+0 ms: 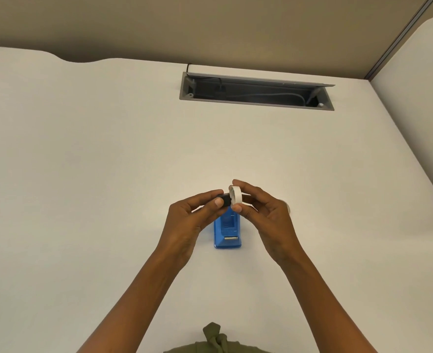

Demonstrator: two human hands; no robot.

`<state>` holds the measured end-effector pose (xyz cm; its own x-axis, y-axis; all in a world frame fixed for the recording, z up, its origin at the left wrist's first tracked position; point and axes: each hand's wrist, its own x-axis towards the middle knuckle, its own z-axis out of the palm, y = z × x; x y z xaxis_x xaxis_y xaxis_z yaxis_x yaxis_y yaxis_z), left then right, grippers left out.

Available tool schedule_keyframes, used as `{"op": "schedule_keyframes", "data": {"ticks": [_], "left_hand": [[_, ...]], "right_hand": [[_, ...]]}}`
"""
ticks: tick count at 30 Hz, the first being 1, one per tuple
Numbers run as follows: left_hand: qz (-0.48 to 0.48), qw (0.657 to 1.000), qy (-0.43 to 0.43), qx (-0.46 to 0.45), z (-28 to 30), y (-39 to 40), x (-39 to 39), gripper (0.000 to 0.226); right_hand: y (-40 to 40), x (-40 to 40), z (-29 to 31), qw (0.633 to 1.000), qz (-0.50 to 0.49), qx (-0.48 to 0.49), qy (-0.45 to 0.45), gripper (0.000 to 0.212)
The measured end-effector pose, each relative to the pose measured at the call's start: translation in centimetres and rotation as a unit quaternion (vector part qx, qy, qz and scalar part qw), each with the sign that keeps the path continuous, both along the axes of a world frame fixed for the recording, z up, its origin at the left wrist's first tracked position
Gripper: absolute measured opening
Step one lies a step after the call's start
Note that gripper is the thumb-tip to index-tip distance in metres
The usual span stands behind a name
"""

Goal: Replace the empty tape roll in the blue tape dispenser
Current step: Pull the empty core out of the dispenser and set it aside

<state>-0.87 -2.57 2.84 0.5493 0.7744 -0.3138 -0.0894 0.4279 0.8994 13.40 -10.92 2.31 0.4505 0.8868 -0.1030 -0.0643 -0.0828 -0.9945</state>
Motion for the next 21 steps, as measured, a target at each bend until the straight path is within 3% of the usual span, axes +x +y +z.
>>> {"op": "schedule_keyframes", "data": {"ticks": [4,10,15,21], "left_hand": [[0.024,0.999,-0.023,-0.036,-0.1,0.2,-0.3,0.026],[0.056,0.996,-0.024,-0.061,-0.5,0.4,-0.8,0.029],[0.068,0.995,-0.019,-0.066,-0.6,0.5,-0.6,0.032],[0.079,0.995,-0.007,-0.068,-1.0,0.6,-0.6,0.03]], "right_hand": [[0.9,0.9,-0.6,0.997,-0.065,-0.017,0.039,0.048],[4.2,2.8,-1.3,0.988,-0.147,-0.049,-0.003,0.018],[7.5,3.7,-2.8,0.979,-0.117,-0.12,-0.117,0.046],[10.1,3.5,-4.2,0.972,-0.07,-0.129,-0.184,0.055]]}}
